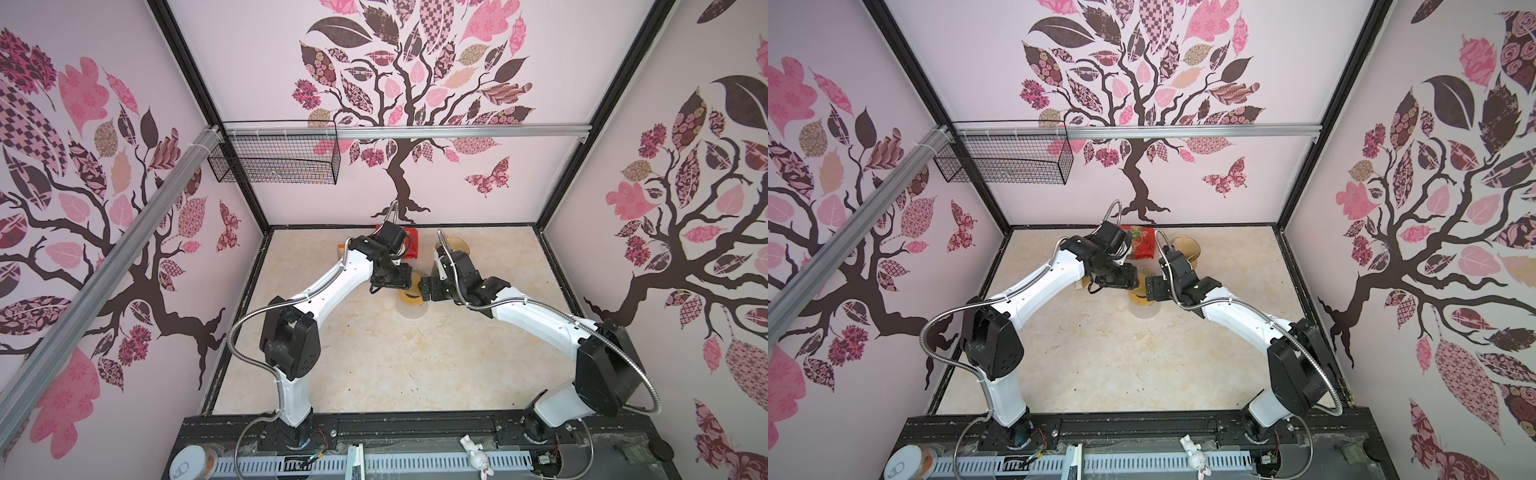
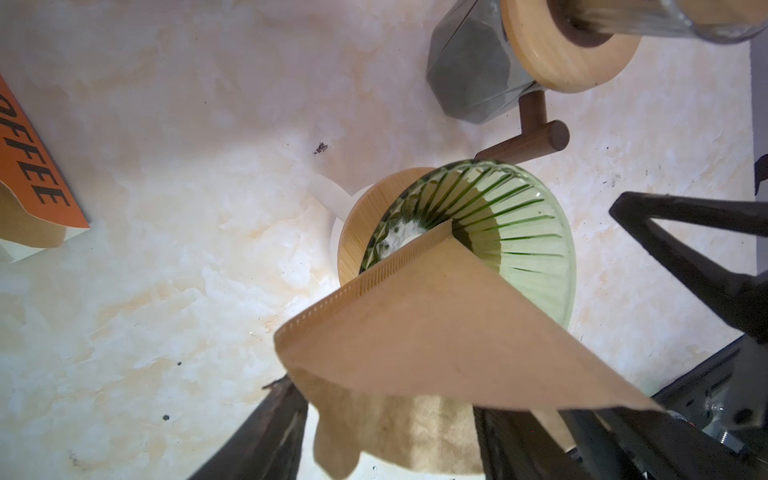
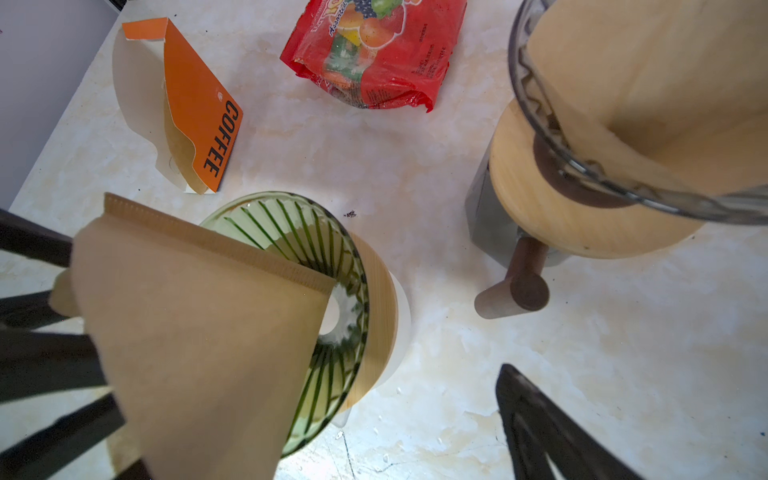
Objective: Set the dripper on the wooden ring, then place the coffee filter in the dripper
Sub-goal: 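Lower the filter tip into the green dripper with the left gripper, then close the right gripper on the filter's edge beside the left gripper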
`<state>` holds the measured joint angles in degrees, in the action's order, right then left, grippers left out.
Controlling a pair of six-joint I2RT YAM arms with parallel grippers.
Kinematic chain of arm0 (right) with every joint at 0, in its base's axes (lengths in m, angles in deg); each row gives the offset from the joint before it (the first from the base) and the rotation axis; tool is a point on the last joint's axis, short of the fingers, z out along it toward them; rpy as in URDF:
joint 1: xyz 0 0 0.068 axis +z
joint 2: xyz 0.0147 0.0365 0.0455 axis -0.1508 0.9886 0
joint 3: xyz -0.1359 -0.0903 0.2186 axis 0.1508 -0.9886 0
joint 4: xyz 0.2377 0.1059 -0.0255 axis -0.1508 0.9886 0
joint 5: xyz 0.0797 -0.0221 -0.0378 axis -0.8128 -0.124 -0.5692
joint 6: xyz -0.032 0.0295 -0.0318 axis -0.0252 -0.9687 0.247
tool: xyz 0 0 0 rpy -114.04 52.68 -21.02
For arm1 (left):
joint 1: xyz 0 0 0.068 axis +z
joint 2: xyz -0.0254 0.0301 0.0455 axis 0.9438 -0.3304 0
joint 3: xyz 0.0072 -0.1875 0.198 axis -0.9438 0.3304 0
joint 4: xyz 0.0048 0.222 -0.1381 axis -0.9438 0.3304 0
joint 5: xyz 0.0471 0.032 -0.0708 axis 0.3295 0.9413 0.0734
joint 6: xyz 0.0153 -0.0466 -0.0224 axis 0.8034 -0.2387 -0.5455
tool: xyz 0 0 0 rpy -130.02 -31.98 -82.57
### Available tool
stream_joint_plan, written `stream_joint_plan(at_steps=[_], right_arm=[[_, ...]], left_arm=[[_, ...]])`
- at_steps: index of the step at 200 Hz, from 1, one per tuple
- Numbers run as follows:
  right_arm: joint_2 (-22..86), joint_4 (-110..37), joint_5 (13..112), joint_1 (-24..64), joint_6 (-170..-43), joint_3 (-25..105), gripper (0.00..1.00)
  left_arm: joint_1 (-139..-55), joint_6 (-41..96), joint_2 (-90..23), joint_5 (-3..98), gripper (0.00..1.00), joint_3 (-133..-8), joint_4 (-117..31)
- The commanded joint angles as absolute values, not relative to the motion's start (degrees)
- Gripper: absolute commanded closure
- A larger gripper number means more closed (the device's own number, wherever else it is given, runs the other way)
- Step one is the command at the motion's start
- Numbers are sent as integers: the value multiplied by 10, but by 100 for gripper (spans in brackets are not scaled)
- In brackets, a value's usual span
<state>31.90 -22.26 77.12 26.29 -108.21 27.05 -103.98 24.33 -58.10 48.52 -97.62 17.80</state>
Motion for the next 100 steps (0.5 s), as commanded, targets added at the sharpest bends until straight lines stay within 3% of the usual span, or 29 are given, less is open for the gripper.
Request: stream_joint_plan(at_steps=[1,100], right_arm=[[303,-228,771,260,-1084,304,7],[265,-195,780,284,-1069,333,9]], left_arm=[[-1037,244,-547,479,32,-957,154],[-1034,235,-557,490,32,-949,163]])
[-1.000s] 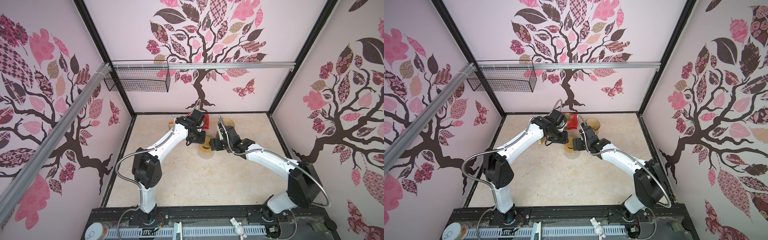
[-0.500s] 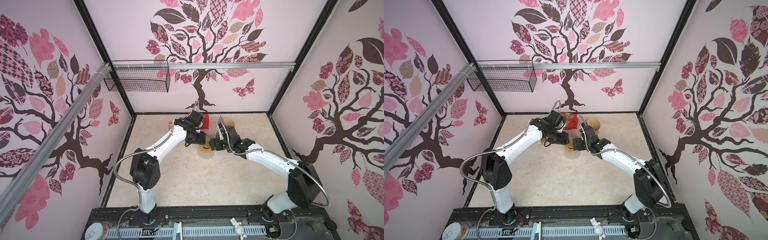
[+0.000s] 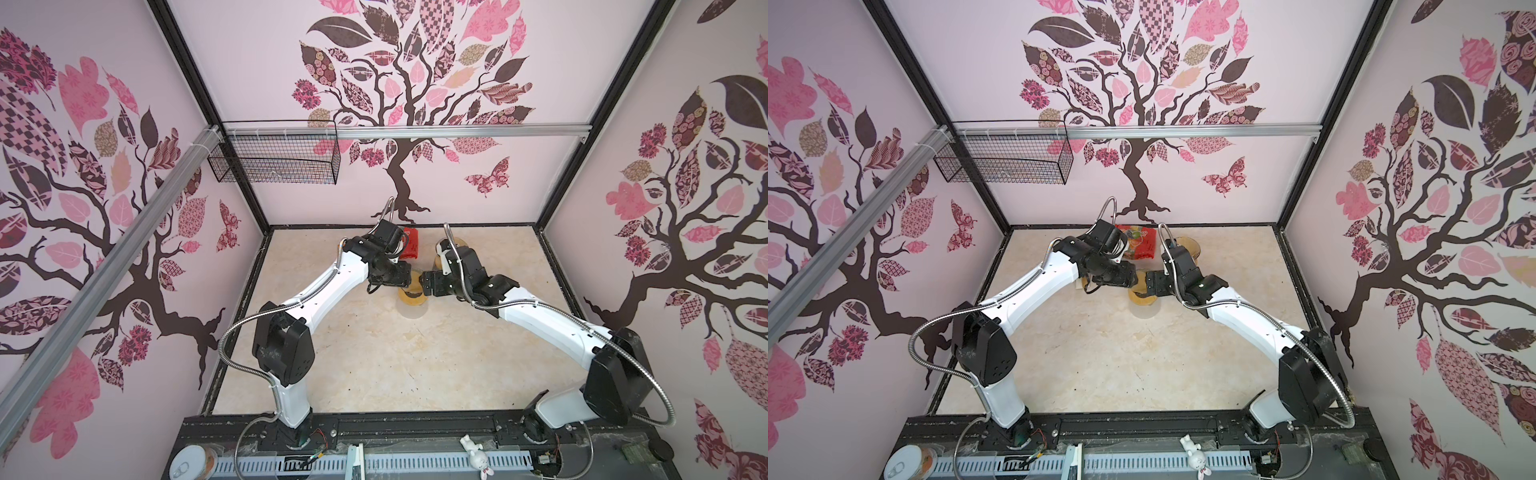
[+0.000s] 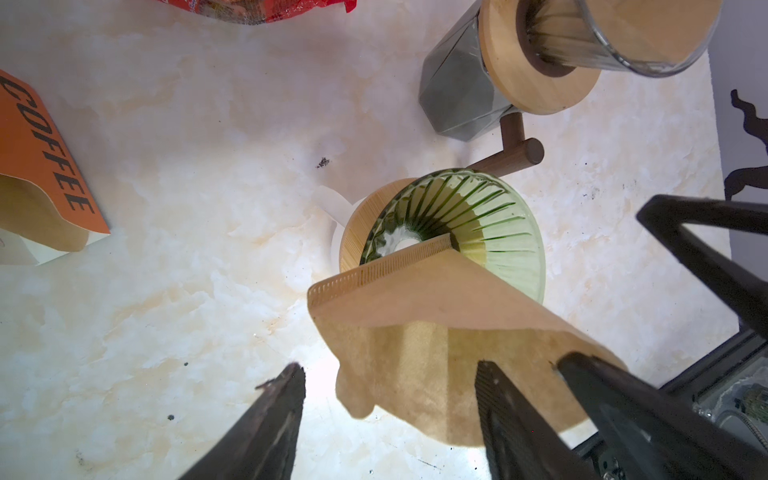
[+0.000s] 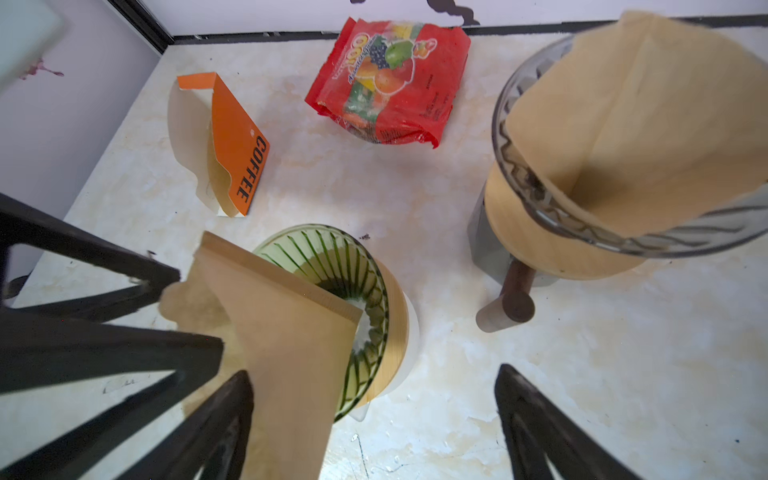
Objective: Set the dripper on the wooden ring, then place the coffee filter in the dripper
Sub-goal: 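Close the right gripper on the filter's edge beside the left gripper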
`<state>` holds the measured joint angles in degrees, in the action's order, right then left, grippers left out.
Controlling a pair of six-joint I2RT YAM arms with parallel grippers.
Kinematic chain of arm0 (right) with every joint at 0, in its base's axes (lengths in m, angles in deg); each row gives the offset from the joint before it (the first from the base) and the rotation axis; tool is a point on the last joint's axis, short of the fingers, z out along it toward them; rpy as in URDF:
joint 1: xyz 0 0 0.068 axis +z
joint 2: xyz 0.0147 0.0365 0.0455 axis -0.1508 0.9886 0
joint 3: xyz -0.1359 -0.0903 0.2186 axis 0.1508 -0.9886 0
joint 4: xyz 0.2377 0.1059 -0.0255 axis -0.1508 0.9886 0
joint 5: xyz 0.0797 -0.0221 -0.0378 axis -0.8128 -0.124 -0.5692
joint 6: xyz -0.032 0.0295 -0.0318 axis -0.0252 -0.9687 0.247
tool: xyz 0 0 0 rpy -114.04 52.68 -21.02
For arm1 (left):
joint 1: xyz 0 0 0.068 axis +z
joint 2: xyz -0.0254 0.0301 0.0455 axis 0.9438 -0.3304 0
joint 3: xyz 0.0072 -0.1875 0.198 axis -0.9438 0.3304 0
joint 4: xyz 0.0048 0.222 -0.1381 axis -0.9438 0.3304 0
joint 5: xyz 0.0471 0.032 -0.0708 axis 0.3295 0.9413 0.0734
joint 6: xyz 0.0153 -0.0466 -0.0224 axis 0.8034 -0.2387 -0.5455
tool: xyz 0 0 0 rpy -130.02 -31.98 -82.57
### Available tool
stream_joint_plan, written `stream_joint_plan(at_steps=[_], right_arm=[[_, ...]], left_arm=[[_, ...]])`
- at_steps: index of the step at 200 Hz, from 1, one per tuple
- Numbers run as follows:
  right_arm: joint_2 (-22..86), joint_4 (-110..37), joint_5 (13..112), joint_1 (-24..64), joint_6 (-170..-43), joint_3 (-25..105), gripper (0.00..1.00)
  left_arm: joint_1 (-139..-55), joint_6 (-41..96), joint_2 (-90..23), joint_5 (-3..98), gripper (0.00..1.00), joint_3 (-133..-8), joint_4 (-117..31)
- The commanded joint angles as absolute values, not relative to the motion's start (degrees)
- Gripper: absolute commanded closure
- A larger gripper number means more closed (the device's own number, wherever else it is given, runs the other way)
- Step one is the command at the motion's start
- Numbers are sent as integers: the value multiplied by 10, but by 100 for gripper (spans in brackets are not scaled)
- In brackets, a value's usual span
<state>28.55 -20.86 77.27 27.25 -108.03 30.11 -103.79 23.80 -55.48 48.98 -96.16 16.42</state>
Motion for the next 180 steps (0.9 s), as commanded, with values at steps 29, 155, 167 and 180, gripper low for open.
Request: stream_joint_plan(at_steps=[29,155,167,180], right_arm=[[265,-195,782,288,-1068,336,13],[301,-185,788,328,-1052,381,80],[309,-183,787,327,-1052,386,81],[313,-186,781,327,-1054,386,81]], left_arm=[[-1033,234,-560,491,32,-948,164],[-1027,229,-570,489,32,-944,158],[-1026,229,-570,489,32,-944,157],[-1025,227,-571,488,32,-942,156]])
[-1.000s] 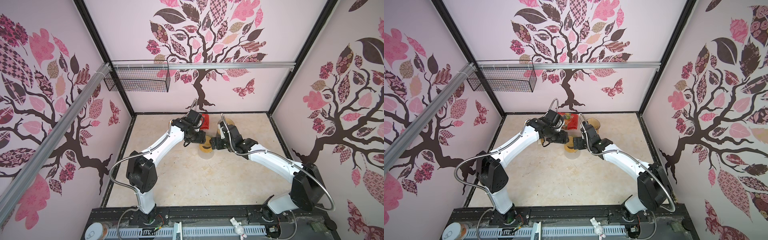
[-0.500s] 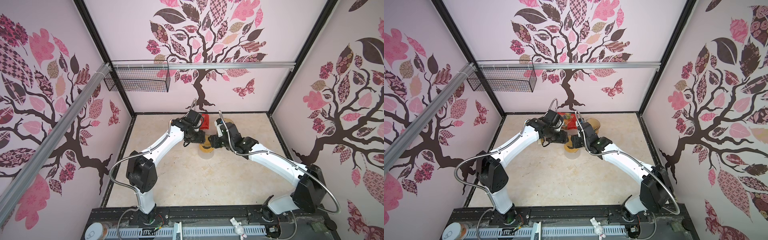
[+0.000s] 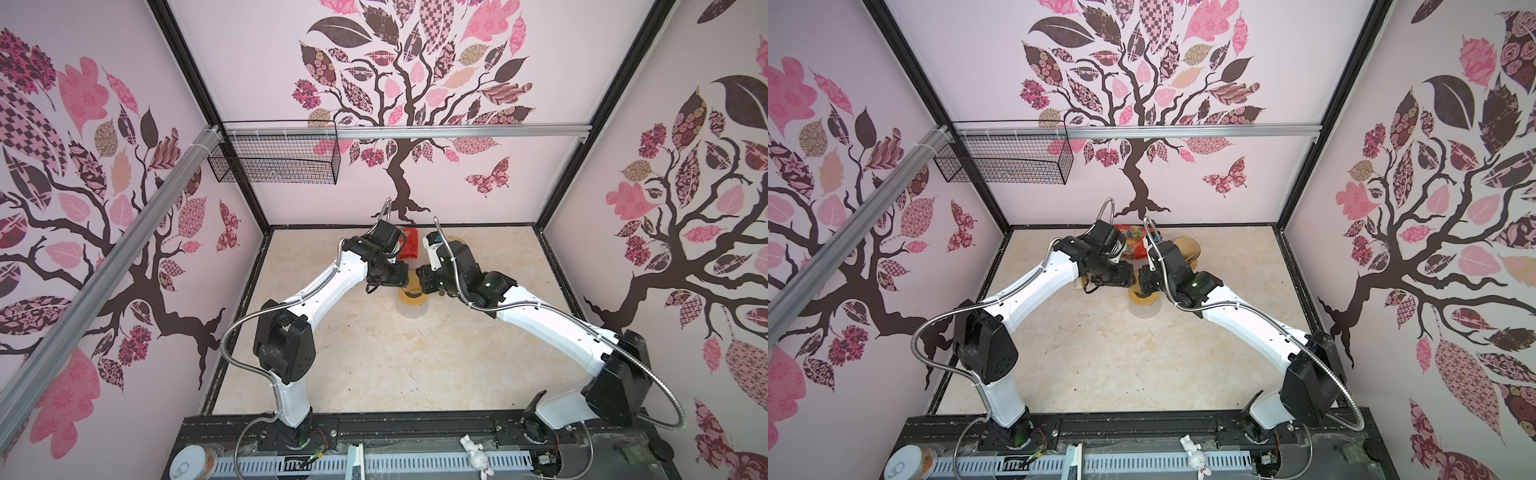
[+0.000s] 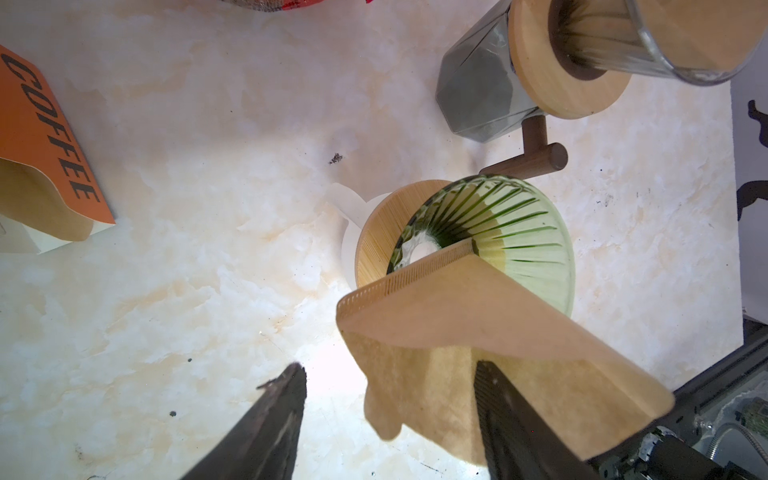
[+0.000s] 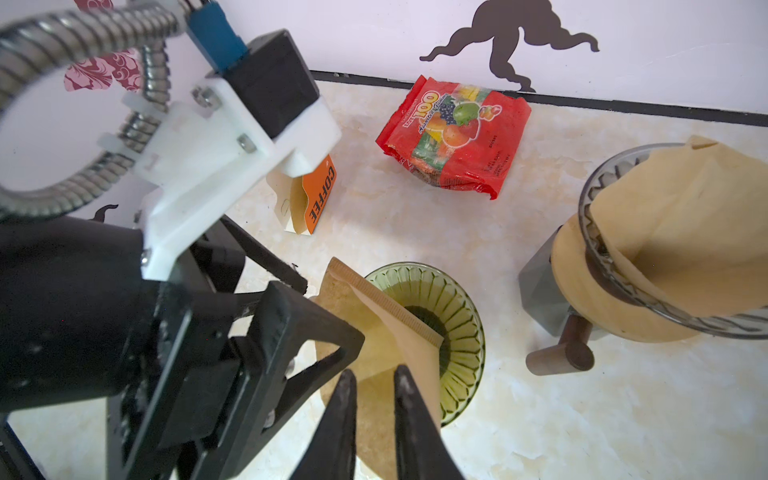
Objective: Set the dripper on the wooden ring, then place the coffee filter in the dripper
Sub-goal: 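Close the right gripper on the filter's edge beside the left gripper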
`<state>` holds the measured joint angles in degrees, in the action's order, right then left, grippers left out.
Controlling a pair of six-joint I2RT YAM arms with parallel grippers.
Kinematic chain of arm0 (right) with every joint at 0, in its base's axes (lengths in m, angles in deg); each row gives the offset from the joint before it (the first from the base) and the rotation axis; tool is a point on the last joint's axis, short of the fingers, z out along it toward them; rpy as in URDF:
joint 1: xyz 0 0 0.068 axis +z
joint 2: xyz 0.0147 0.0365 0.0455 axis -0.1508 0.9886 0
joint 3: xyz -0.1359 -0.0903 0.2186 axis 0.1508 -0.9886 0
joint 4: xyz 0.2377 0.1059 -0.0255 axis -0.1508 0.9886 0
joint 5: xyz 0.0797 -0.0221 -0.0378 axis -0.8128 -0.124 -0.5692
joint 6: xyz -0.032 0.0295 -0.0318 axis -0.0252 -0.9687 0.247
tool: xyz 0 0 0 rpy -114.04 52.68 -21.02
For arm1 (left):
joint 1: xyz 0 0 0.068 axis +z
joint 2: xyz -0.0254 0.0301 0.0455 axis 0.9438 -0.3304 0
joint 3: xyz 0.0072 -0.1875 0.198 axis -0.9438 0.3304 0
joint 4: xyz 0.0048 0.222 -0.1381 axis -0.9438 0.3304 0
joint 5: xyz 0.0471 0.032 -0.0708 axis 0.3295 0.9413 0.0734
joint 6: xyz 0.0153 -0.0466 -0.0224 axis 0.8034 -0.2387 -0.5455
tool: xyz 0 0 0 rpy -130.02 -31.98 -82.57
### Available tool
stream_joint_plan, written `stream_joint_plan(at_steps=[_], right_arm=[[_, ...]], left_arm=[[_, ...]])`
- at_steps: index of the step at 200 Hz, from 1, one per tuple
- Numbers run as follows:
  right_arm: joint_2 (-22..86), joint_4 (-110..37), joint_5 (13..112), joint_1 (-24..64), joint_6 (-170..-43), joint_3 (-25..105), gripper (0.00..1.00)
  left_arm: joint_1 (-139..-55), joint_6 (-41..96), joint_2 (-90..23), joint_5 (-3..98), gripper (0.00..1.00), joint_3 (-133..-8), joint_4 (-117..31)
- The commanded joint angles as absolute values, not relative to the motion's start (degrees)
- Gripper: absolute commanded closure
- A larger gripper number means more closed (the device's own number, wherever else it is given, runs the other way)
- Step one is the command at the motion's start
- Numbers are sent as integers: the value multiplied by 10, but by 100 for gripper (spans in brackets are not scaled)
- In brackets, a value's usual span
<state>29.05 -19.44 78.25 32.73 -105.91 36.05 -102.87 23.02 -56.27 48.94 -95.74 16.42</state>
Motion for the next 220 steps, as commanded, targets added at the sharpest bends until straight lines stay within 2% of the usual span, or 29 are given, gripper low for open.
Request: stream_joint_plan(at_steps=[1,220], right_arm=[[313,-186,780,327,-1054,386,81],[374,-200,740,292,-1063,386,84]], left_arm=[[-1025,227,-571,488,32,-942,156],[-1024,229,-586,482,33,-944,156]])
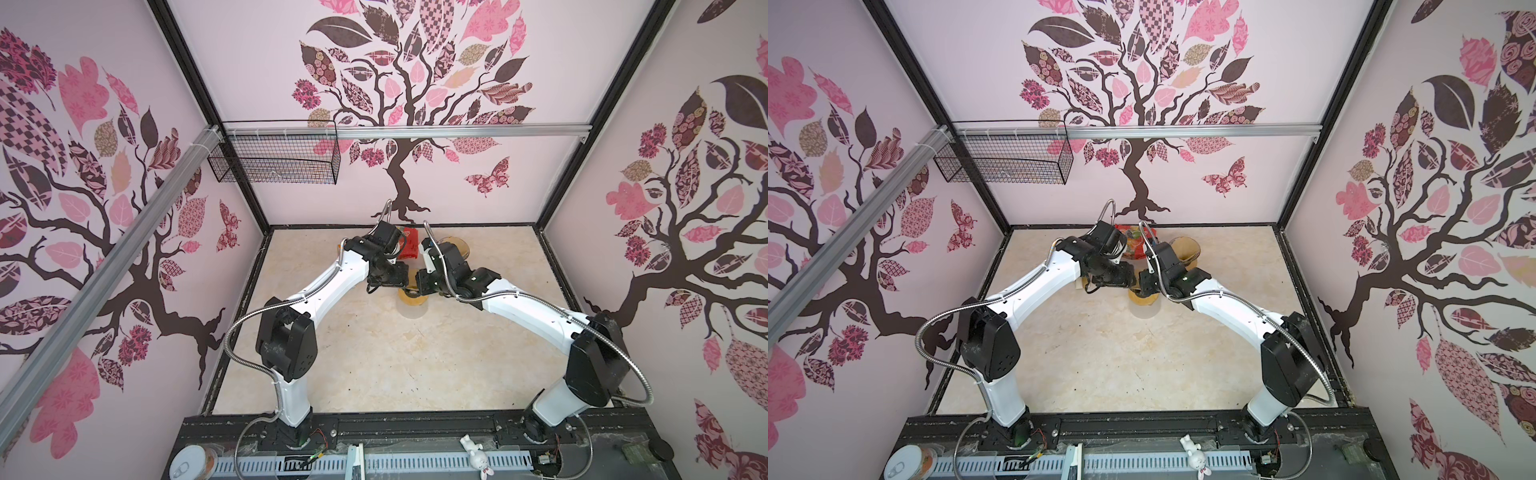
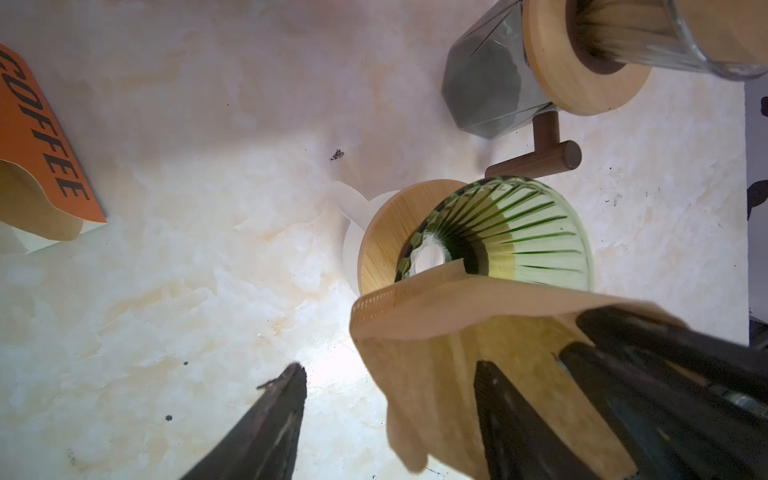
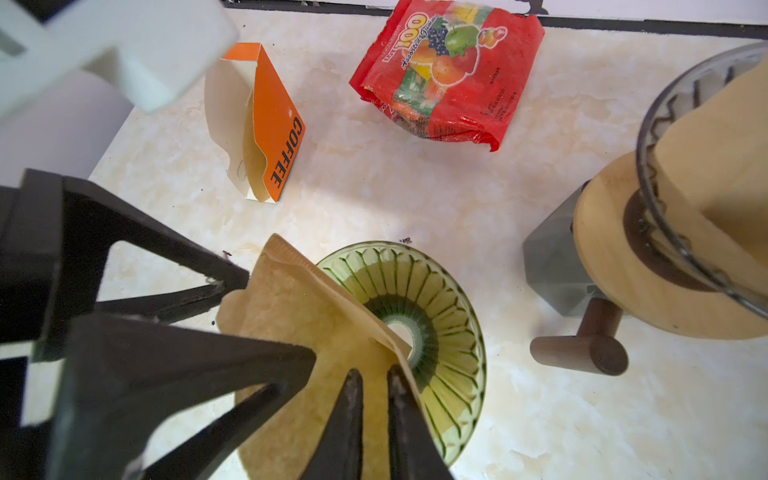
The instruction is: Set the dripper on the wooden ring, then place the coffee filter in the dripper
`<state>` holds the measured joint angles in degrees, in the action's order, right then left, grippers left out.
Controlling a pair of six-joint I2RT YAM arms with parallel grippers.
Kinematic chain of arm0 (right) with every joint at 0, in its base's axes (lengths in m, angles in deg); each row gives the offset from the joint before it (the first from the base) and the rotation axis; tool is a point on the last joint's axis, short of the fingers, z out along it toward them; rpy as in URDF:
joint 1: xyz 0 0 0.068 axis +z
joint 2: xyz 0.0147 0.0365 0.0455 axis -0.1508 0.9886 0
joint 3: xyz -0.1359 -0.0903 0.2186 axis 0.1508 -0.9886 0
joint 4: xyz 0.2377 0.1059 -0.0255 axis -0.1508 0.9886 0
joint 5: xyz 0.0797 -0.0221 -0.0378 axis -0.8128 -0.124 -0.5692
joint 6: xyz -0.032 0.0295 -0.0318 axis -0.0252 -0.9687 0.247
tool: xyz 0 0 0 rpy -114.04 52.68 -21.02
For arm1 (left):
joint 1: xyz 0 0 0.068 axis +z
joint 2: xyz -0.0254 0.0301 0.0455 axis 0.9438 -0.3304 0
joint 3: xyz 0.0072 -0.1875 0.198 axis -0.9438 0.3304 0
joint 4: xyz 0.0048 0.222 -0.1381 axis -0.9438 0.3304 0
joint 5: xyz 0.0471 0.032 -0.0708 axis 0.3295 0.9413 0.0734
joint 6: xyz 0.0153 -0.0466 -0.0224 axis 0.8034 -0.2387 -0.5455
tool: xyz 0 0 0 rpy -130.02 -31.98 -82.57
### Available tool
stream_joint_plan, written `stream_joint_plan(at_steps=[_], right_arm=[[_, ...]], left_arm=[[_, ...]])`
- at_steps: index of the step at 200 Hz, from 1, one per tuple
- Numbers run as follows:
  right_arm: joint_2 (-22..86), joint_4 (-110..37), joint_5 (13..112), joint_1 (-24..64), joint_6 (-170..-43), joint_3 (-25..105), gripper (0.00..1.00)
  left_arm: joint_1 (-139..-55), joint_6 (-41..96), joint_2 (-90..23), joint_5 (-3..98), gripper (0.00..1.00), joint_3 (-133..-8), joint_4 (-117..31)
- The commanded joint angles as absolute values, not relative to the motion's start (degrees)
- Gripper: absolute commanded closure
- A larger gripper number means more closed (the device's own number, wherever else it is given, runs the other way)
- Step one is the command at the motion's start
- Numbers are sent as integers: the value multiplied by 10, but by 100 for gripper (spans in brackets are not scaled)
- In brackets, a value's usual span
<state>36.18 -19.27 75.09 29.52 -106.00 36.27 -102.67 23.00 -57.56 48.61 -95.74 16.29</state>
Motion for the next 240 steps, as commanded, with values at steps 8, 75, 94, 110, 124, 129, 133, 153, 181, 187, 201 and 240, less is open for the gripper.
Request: stream_joint_plan(at_steps=[8,75,94,110,124,129,133,153,181,187,201,240], right_arm=[[376,-201,740,292,-1064,386,84],[388,-208,734,288,-1067,377,84],[391,-210,733,287,-1067,376,84],[394,-212,731,286,-1068,373,84],[395,-214,728,284,-1068,371,84],[396,-214,727,283,-1069,370,84],[396,-214,726,283,-1069,370,84],[398,-215,724,281,-1071,369,84],[399,-219,718,275,-1072,363,84],[399,-219,717,274,-1072,363,84],[399,-220,715,271,-1072,362,84],[406,-222,713,268,-1076,365,84]], left_arm=[[-1024,230,-586,482,32,-944,157],[-1023,231,-594,481,32,-944,159],[-1024,232,-598,481,32,-946,162],[-1024,233,-600,481,32,-946,163],[-1024,233,-600,481,33,-946,162],[-1024,233,-602,482,32,-946,163],[-1024,233,-603,482,32,-946,163],[-1024,233,-607,482,33,-948,165],[-1024,233,-609,482,32,-948,165],[-1024,233,-609,482,32,-948,165],[-1024,233,-611,480,32,-948,165],[-1024,234,-613,479,32,-949,165]])
